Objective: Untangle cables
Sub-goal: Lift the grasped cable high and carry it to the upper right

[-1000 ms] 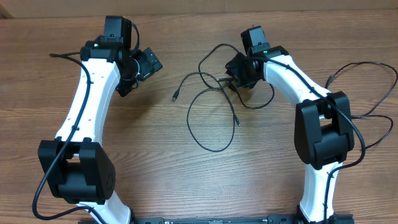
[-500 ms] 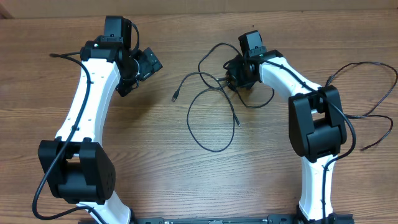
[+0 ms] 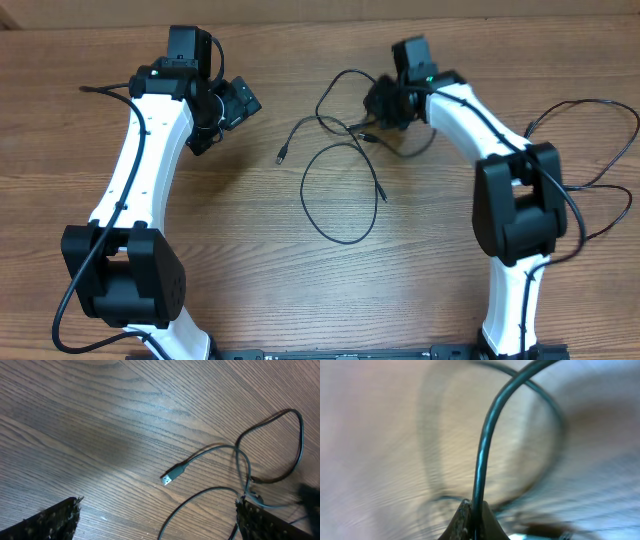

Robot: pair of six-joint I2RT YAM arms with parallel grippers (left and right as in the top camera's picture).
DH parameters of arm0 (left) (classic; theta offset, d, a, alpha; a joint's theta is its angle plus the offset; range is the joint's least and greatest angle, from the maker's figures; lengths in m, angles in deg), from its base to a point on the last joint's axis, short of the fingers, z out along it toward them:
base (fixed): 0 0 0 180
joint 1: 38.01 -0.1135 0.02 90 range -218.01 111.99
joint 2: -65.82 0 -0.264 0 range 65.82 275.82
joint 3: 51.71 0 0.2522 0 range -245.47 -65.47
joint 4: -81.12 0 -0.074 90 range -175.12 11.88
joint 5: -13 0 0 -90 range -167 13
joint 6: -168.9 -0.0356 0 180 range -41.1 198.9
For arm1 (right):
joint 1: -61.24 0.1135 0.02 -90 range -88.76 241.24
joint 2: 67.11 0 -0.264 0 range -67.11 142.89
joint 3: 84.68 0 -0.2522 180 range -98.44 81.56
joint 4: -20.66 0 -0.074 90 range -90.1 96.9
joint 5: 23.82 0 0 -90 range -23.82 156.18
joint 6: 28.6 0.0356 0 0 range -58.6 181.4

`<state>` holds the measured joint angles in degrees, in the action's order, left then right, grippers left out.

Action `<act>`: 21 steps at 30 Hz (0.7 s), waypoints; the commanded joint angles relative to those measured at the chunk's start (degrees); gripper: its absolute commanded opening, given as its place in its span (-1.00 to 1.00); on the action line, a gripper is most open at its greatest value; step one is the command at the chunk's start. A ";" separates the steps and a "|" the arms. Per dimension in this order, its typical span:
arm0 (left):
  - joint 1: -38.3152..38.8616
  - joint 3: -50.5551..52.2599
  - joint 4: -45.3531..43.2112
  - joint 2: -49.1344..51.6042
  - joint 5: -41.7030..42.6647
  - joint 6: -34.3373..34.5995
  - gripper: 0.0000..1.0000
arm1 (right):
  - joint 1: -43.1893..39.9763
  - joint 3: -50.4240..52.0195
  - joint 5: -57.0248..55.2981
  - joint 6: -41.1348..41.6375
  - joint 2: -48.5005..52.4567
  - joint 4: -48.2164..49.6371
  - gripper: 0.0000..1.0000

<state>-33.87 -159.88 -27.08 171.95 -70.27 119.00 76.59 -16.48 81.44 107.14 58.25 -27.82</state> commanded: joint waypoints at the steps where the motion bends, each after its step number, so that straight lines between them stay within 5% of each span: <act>1: 0.37 0.04 0.00 -0.07 0.17 -0.90 0.99 | 0.79 -6.88 3.06 -11.13 -10.12 0.83 -0.93; 21: 0.37 0.04 0.00 -0.07 0.17 -0.90 0.99 | 1.14 -24.52 5.86 -20.74 -19.50 2.54 -0.92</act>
<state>-33.87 -159.88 -27.10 171.95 -70.30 119.00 77.77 -39.50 85.38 87.70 40.18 -25.28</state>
